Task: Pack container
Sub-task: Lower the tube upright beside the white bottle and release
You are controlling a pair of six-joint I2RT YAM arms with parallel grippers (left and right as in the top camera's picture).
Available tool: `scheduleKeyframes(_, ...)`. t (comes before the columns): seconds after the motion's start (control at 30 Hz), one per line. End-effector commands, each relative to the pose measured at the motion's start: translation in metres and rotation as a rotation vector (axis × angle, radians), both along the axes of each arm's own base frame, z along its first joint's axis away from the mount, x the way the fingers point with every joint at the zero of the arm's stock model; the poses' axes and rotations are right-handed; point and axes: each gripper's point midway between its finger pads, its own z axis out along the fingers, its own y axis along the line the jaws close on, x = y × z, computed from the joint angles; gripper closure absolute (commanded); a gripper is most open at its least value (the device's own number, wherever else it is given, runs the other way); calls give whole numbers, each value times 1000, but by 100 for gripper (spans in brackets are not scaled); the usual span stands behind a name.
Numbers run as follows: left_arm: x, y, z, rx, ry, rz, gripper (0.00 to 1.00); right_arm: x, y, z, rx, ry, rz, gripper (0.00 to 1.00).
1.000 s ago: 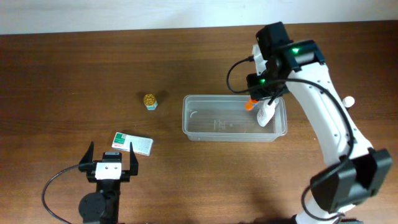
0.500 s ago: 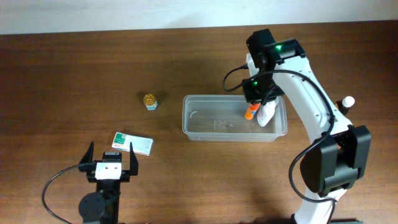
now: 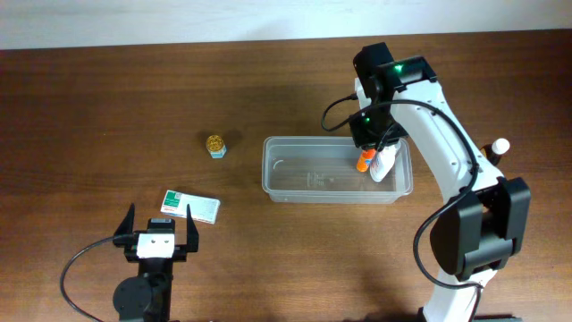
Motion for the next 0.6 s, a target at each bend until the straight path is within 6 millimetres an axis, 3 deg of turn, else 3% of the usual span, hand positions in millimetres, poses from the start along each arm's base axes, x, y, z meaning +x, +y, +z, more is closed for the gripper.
scheduleKeyframes(0.0,0,0,-1,11,2,-4,0,0,1,-5,-17,5,5,78)
scheduleKeyframes(0.57,0,0,-1,11,2,-4,0,2,10,-8,33,5,8,78)
